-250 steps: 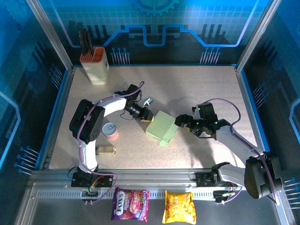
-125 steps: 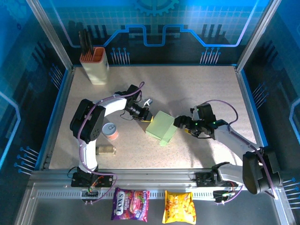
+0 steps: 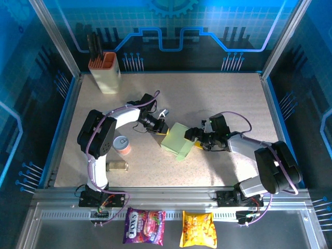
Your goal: Fold the paper box
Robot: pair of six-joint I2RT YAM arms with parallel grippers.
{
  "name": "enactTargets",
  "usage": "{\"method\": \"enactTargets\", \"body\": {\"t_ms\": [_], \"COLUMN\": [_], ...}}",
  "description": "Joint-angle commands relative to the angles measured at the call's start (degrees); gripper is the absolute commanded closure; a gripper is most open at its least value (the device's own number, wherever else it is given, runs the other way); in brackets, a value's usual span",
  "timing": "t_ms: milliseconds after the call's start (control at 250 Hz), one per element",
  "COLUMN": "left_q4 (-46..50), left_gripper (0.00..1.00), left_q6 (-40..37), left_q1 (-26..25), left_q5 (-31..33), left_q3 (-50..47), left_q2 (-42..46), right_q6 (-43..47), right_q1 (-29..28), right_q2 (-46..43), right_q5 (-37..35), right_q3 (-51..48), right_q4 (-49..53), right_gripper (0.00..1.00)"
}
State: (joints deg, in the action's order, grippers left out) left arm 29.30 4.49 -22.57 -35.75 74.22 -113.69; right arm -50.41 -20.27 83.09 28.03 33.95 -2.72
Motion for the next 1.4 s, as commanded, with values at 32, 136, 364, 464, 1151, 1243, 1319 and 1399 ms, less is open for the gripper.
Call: {"method": "enactTargets", "body": {"t_ms": [32, 136, 364, 464, 1151, 1243, 1319, 1399], "left_q4": [3.4, 3.8, 4.5, 4.5, 3.2, 1.0, -2.1, -6.6], "left_gripper": [0.84, 0.84, 0.84, 0.84, 0.79, 0.71, 0.63, 0.56], "left_q6": [-0.1, 0.0, 0.0, 0.1, 0.2, 0.3, -0.4, -1.3], "left_q1": [0.1, 0.1, 0.1, 0.1, 0.1, 0.2, 0.1, -0.3], "left_q5": [4.2, 4.8, 5.8, 5.5, 6.6, 7.5, 7.5, 7.4], "left_q3": [0.4, 0.6, 0.8, 0.8, 0.4, -0.9, -2.8, -6.0], "left_q2": [-0.9, -0.8, -0.9, -0.7, 2.0, 5.6, 9.8, 15.0], "right_q6": [-3.3, -4.6, -7.0, -8.2, -10.2, -10.1, -9.9, -10.0], "right_q1": [-1.6, -2.3, -3.7, -4.3, -5.3, -5.3, -5.3, -5.2], "right_q2": [2.7, 4.5, 6.7, 7.4, 7.5, 6.5, 5.6, 4.5], "right_q5": [1.4, 1.3, 0.6, 1.0, -0.3, -0.9, -1.4, -2.0], "right_q3": [-0.9, -1.0, -0.8, -0.6, 1.9, 2.3, 3.0, 3.7], "right_q4": [-7.0, -9.7, -12.4, -16.1, -13.3, -10.9, -8.8, -6.6], "right_gripper": [0.13, 0.13, 0.16, 0.19, 0.46, 0.48, 0.49, 0.51]}}
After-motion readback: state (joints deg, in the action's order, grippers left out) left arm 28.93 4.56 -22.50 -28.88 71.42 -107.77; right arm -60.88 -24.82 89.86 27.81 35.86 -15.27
